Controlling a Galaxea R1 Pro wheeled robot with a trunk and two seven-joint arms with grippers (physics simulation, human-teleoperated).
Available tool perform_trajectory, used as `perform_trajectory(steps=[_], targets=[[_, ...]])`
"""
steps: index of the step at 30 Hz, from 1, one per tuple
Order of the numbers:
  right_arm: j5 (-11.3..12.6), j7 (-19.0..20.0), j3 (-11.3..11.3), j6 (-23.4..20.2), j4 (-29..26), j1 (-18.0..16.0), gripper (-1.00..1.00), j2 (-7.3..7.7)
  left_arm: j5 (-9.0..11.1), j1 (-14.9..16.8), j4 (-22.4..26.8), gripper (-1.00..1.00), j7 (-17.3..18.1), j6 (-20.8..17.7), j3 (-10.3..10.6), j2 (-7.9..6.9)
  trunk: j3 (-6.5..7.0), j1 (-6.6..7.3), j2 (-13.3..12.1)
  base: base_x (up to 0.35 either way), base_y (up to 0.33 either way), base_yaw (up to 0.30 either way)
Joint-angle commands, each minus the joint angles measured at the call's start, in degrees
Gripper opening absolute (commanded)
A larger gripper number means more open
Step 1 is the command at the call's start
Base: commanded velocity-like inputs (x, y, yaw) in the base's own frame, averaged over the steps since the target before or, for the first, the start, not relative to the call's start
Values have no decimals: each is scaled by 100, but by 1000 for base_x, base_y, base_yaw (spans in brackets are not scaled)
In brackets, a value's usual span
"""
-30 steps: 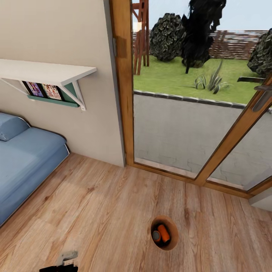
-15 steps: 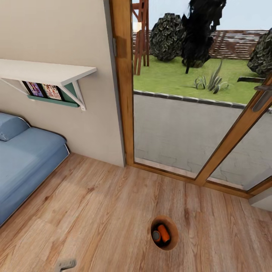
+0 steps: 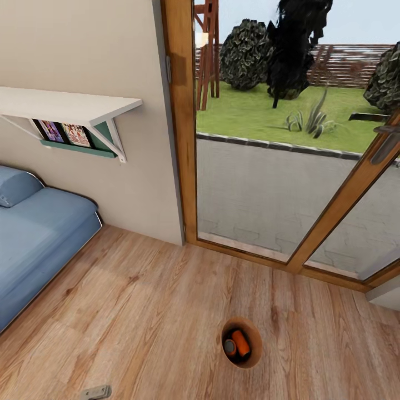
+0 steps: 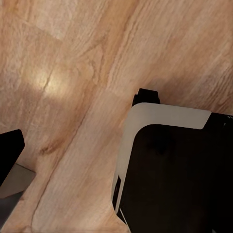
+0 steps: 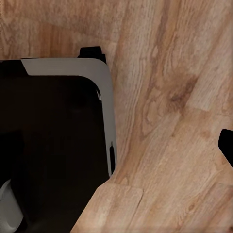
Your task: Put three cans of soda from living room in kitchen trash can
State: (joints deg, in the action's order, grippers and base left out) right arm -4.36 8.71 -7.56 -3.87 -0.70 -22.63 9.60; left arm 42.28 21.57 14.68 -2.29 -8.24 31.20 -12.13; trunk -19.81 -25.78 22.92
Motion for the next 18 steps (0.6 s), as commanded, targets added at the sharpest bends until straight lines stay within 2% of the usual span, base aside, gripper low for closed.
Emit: perform_trajectory(steps=[1,18], targets=[[-1,0,0,0,0,3,100,-8,0,-1,0,100,0,1,0,0,0,0,0,0,0,0],[4,-1,0,0,0,13,100,-41,-9,-13,0,100,3,22,4,7,0,0,0,0,0,0]])
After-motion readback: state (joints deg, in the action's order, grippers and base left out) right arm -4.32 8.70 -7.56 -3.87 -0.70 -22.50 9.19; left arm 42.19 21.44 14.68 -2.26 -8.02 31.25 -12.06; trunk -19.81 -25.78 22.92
